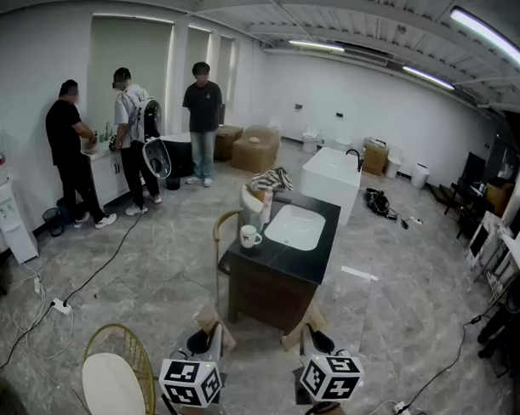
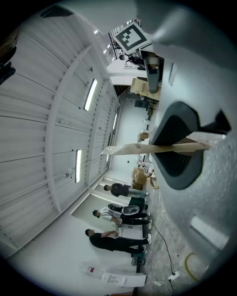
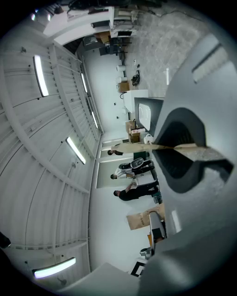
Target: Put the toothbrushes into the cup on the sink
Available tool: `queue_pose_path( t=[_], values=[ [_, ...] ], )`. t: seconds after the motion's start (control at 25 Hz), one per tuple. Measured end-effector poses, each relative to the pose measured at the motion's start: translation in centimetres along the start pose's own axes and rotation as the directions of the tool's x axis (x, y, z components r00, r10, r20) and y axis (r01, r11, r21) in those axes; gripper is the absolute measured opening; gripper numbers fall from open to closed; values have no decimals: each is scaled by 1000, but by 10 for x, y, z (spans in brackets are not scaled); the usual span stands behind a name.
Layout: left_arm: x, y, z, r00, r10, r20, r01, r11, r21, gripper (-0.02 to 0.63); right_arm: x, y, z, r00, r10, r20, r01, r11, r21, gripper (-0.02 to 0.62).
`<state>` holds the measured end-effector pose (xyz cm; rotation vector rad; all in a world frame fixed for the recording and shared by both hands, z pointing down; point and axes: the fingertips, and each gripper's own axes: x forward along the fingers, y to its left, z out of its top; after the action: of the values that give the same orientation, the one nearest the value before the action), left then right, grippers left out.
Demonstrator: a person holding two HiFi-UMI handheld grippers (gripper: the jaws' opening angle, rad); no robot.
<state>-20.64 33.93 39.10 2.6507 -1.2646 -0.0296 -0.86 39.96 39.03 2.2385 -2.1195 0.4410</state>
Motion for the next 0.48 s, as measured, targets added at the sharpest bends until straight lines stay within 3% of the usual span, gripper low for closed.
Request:
queue_pose_path(
  t=[0.48],
  values=[
    [8, 27, -5, 1000, -6, -12, 6, 1000, -7, 34, 26, 22, -3, 999, 36, 10, -36, 999, 20, 8]
  ],
)
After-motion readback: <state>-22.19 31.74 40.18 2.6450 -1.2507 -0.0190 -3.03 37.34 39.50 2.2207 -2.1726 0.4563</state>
